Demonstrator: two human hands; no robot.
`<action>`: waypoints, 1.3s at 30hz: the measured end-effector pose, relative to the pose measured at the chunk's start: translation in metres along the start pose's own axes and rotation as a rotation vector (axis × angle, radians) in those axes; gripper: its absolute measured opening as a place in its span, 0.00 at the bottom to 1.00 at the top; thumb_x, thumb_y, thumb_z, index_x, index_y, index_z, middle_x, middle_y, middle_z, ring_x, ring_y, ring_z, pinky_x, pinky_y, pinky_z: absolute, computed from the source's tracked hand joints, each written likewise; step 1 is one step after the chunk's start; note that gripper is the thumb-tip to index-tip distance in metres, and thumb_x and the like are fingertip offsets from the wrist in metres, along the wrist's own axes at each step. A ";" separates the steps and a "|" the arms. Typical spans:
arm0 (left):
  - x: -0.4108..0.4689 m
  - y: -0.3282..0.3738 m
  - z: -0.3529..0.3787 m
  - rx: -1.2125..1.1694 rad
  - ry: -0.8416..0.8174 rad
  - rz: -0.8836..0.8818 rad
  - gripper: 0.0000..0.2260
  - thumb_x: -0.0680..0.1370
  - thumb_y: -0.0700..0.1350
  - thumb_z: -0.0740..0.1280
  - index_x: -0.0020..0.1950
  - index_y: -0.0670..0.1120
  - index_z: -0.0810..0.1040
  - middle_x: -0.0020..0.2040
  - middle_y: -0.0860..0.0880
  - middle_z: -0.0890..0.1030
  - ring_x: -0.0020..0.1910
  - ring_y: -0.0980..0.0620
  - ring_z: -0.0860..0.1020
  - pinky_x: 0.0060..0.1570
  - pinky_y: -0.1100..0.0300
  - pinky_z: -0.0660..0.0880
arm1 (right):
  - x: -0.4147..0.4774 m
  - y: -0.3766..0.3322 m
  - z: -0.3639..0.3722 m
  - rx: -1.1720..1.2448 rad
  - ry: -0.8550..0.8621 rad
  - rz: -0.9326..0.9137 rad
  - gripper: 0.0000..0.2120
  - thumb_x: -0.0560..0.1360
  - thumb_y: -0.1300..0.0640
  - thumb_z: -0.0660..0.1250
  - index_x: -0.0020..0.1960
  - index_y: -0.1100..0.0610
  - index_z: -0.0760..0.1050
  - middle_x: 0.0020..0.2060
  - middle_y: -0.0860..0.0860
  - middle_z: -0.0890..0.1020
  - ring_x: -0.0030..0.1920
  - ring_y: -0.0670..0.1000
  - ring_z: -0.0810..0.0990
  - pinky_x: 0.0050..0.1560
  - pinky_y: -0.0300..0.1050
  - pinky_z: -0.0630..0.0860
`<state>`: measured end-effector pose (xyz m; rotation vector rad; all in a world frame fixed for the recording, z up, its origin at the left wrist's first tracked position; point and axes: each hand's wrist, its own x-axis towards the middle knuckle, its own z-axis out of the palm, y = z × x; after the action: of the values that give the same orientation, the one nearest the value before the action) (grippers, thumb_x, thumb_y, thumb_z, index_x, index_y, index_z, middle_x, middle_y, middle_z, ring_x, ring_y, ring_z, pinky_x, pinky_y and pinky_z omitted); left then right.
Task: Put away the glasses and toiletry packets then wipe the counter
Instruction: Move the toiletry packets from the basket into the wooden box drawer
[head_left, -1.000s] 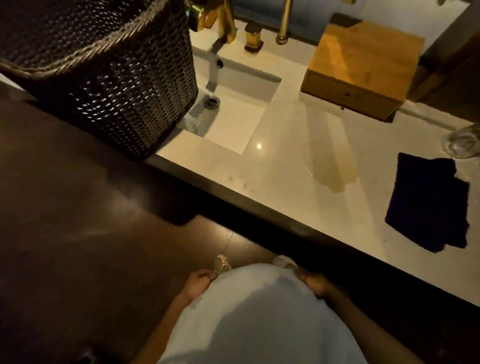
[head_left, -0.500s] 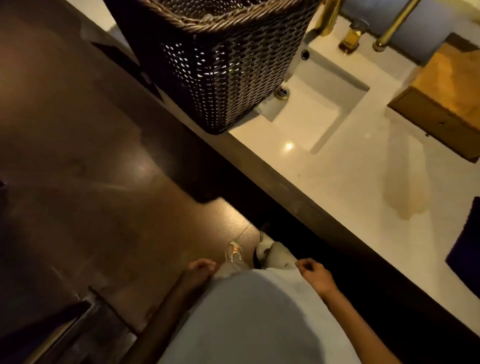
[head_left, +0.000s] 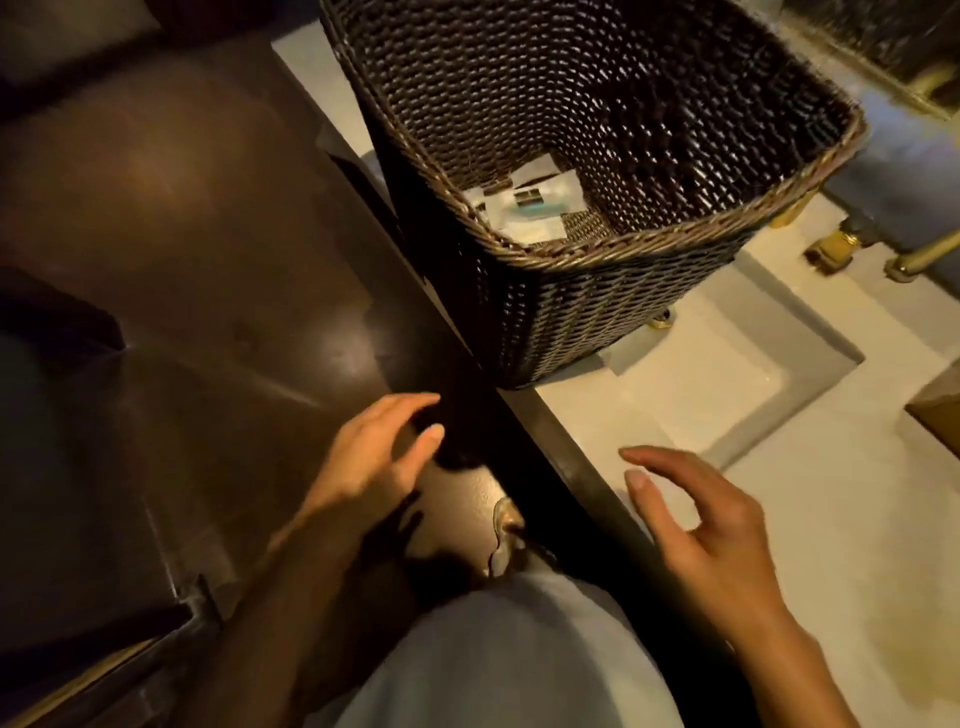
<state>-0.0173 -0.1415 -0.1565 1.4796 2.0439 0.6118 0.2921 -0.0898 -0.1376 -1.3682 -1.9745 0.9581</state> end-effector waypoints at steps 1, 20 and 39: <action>0.014 0.016 -0.017 0.010 0.081 0.073 0.18 0.79 0.55 0.65 0.68 0.53 0.78 0.65 0.58 0.78 0.64 0.62 0.75 0.66 0.77 0.62 | 0.021 -0.011 -0.010 0.014 0.130 -0.138 0.08 0.79 0.55 0.68 0.56 0.47 0.81 0.55 0.38 0.83 0.56 0.41 0.81 0.58 0.32 0.73; 0.239 0.047 -0.140 0.238 0.285 0.510 0.23 0.81 0.58 0.58 0.63 0.45 0.83 0.71 0.44 0.76 0.79 0.41 0.63 0.78 0.33 0.48 | 0.238 -0.113 -0.060 -0.663 -0.615 -0.161 0.28 0.74 0.29 0.52 0.67 0.41 0.71 0.51 0.37 0.81 0.49 0.34 0.79 0.53 0.31 0.74; 0.276 0.015 -0.102 -0.053 0.485 0.700 0.31 0.81 0.68 0.46 0.62 0.52 0.81 0.74 0.44 0.72 0.78 0.40 0.64 0.78 0.35 0.47 | 0.374 -0.005 0.129 -0.843 -0.973 -0.204 0.18 0.75 0.48 0.69 0.62 0.52 0.71 0.54 0.51 0.77 0.52 0.50 0.77 0.53 0.44 0.78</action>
<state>-0.1434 0.1218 -0.1145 2.1838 1.7591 1.3991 0.0662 0.2302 -0.1958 -1.0864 -3.4625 0.7716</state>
